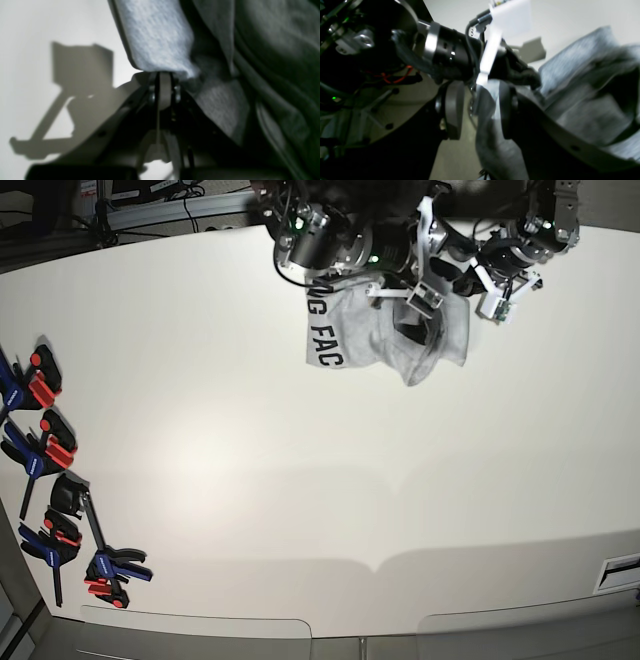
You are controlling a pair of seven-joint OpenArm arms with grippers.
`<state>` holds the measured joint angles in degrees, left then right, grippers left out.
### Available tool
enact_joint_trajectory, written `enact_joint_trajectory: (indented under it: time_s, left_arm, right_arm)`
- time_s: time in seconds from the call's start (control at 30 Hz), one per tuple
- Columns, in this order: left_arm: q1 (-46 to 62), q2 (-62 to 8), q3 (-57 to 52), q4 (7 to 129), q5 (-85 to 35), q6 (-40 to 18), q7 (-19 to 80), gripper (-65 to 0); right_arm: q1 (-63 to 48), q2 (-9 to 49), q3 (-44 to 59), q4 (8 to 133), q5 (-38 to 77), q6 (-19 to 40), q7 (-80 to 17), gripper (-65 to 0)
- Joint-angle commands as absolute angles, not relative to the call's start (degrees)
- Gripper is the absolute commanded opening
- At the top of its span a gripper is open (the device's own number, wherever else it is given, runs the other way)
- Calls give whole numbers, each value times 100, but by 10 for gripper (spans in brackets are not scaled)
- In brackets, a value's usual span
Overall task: Fold the T-shirt properly
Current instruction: 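Press and flatten the folded bundle with both grippers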
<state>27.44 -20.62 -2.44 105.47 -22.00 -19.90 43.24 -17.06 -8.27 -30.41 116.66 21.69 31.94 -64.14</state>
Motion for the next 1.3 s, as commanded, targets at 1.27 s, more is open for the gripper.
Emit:
enact_joint_trajectory:
  time_s: [1.27]
  left_arm:
    - [882,-1702,460,9968,-3006,-2401,4228,-438]
  right_arm:
    - [-1874,-878,482,11727,2283,2357,-5476,-428]
